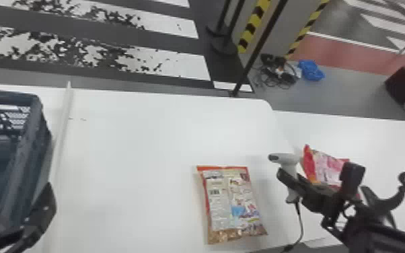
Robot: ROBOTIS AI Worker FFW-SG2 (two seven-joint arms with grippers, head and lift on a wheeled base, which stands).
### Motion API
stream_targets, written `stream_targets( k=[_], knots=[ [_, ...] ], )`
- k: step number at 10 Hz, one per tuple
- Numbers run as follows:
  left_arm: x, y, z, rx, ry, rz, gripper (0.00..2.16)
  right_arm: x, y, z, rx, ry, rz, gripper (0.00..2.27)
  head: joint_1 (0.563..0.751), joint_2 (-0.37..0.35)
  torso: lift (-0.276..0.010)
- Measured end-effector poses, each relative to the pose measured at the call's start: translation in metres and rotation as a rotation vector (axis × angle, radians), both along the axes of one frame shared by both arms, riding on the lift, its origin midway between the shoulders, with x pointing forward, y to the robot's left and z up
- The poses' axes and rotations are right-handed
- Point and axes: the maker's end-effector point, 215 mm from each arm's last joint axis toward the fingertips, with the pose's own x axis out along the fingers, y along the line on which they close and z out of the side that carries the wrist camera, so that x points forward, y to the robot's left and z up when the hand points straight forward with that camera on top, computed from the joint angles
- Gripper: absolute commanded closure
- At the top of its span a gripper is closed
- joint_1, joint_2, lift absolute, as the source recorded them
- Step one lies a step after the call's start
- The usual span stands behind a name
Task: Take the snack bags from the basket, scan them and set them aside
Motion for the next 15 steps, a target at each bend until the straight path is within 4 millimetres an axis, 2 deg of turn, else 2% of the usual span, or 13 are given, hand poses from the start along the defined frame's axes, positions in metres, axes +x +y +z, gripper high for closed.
stream_targets(
  k=[1, 4, 6, 8, 10, 12, 13, 14, 15],
  knots=[
    [-0.001, -0.002, -0.001, 0.004, 0.002, -0.004, 0.07, 0.001, -0.011, -0.013, -0.01, 0.012, -0.005, 2.25, 0.695, -0.35, -0.075],
    [-0.002, -0.006, -0.005, 0.009, 0.008, -0.009, 0.07, 0.004, -0.026, -0.03, -0.072, -0.005, 0.028, 2.24, 0.695, -0.35, -0.075],
    [-0.003, -0.008, -0.017, 0.01, 0.025, -0.011, 0.07, 0.005, -0.032, -0.034, -0.097, -0.02, 0.046, 2.08, 0.695, -0.35, -0.075],
    [-0.004, -0.011, -0.016, 0.004, 0.022, -0.018, 0.07, 0.002, -0.031, -0.037, -0.089, -0.014, 0.057, 1.16, 0.695, -0.35, -0.075],
    [-0.005, -0.014, -0.014, -0.001, 0.018, -0.024, 0.07, -0.004, -0.031, -0.042, -0.088, -0.004, 0.055, 0.95, 0.695, -0.35, -0.075],
    [-0.007, -0.015, -0.009, -0.008, -0.001, -0.026, 0.07, -0.008, -0.032, -0.046, -0.089, 0.001, 0.054, 0.94, 0.695, -0.35, -0.075],
    [-0.008, -0.015, -0.007, -0.01, -0.006, -0.027, 0.07, -0.009, -0.032, -0.047, -0.089, 0.003, 0.053, 0.63, 0.695, -0.35, -0.075],
    [-0.008, -0.015, -0.007, -0.01, -0.007, -0.027, 0.07, -0.01, -0.032, -0.048, -0.091, 0.006, 0.054, 0.14, 0.695, -0.35, -0.075],
    [-0.009, -0.015, -0.005, -0.012, -0.009, -0.028, 0.07, -0.011, -0.032, -0.049, -0.093, 0.007, 0.055, 0.03, 0.695, -0.35, -0.075]
  ],
)
